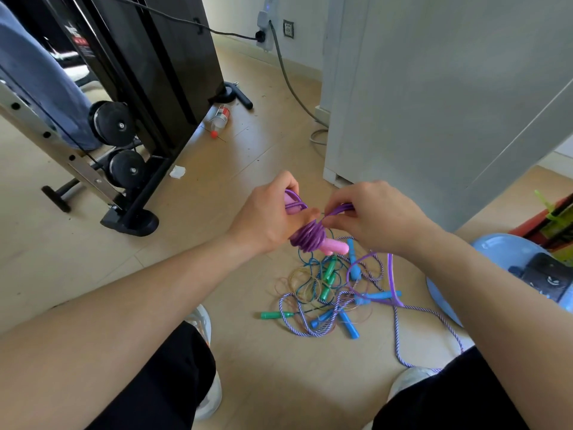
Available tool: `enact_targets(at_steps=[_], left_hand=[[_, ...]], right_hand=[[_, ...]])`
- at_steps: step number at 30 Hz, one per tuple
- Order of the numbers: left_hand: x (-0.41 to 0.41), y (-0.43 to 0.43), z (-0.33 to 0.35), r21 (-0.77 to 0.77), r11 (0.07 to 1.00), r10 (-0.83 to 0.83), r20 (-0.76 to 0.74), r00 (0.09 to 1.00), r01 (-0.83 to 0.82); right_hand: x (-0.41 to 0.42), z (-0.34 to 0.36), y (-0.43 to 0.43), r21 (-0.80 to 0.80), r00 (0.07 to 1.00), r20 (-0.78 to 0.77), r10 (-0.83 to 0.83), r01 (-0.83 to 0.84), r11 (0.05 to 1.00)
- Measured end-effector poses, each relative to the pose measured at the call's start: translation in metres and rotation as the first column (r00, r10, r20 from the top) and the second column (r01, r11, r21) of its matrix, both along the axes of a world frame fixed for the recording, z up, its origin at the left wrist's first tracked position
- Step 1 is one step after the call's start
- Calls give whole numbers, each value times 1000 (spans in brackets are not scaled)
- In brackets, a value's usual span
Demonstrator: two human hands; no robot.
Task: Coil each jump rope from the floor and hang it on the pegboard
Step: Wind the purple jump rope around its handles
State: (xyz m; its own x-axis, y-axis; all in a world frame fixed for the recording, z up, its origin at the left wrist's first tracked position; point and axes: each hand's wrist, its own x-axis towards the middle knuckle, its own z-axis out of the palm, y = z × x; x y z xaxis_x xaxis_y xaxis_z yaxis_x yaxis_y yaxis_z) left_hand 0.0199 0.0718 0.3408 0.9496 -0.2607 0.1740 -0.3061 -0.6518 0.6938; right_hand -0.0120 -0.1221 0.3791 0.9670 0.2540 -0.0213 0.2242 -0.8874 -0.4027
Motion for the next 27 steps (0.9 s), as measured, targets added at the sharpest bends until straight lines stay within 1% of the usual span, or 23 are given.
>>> enact_targets(at_steps=[2, 4, 7, 8, 10, 11, 13, 17, 22, 24, 27], left_hand=[[-2, -1, 4, -36, 999, -25, -39, 999, 23], [-4, -2, 7, -94, 994, -58, -78, 995, 50], [-5, -3, 10, -199, 975, -128, -126, 984, 102], [-5, -2, 12, -223, 968, -146, -127, 981, 115], [-6, -1, 15, -256, 957, -171, -126, 977, 135], [-6, -1, 17, -272, 952, -179, -131, 975, 138], [-5, 1, 22, -297, 945, -180, -127, 976, 135], [-2, 5, 33, -369, 922, -183, -155, 971, 115], [-1, 9, 40, -443, 894, -167, -197, 966, 64], [0, 13, 39, -496, 868, -123, -220, 968, -2], [2, 14, 35, -565, 813, -9, -257, 966, -142]], right_hand=[[4, -4, -9, 9, 999, -44, 5, -5, 1000], [7, -8, -15, 57, 991, -125, 52, -45, 997], [10, -17, -20, 224, 959, -252, 127, -70, 972], [10, -20, -20, 306, 944, -290, 158, -65, 950], [10, -23, -20, 491, 905, -359, 227, -24, 871], [9, -23, -20, 558, 890, -377, 254, -1, 830], [9, -21, -20, 625, 889, -371, 267, 26, 780], [7, -23, -19, 676, 904, -353, 242, 68, 734], [3, -34, -13, 701, 876, -435, 207, 185, 688], [2, -38, -12, 691, 856, -485, 179, 249, 679], [-2, -41, 0, 641, 844, -530, 87, 331, 692]])
